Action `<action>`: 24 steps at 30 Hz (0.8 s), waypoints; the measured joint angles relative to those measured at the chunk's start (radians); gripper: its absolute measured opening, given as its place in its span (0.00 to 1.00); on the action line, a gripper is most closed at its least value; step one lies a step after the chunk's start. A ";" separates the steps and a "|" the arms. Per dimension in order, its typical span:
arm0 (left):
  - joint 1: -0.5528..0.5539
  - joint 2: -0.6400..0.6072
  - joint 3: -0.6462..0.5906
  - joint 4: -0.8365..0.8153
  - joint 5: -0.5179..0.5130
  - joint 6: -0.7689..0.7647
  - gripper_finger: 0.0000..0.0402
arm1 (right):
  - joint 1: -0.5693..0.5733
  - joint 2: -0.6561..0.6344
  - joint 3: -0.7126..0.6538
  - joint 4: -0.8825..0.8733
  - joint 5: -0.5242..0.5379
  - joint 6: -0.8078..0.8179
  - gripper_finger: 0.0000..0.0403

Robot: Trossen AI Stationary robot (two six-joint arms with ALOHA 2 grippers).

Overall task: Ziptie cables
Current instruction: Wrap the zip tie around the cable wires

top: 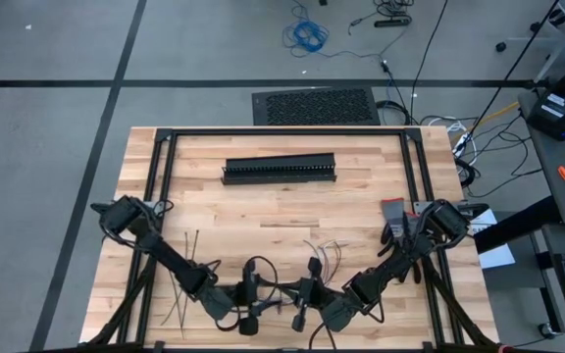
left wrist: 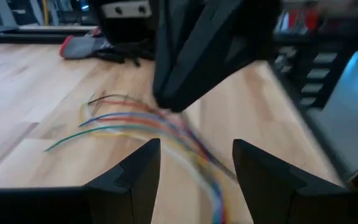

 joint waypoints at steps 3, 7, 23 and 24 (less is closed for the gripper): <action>-0.010 0.000 0.000 0.051 0.020 -0.010 0.49 | 0.000 0.000 0.000 -0.008 0.069 -0.029 0.00; -0.013 0.000 0.000 0.049 0.021 -0.011 0.49 | 0.000 0.000 0.000 0.005 0.087 -0.057 0.00; -0.014 0.000 0.000 -0.043 0.037 -0.057 0.49 | 0.000 0.001 0.000 0.191 0.088 -0.270 0.00; -0.014 0.000 0.000 -0.045 0.037 -0.055 0.49 | 0.002 0.001 0.000 0.191 0.085 -0.271 0.00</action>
